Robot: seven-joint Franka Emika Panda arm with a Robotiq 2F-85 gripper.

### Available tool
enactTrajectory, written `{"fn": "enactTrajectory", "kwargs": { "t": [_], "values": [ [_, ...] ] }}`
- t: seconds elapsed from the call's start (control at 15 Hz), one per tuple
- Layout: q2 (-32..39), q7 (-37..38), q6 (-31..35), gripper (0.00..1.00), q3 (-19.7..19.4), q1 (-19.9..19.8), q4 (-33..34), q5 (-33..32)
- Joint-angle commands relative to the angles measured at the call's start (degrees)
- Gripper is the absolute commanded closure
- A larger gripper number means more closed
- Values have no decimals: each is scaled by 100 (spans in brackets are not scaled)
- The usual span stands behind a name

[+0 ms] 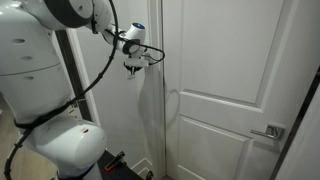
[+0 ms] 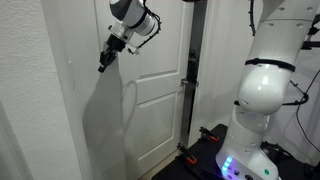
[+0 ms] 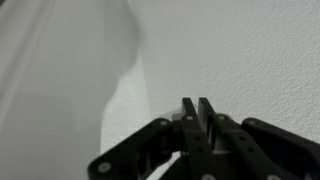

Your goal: Turn off the light

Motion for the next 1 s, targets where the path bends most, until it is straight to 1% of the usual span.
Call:
{"fn": "enactTrajectory", "kwargs": {
  "t": [0.0,0.27,0.47,0.67,0.93],
  "values": [
    [-313,-419,515,100,112,91,-383,377],
    [-577,-1006,1091,100,202,307,-739,1073],
    [-678,-1311,1534,100,238,481,-946,1321],
    [-616,-1619,1966,100,235,658,-1057,1472],
    [-389,-2163,2328,100,205,805,-1054,1841]
  ]
}}
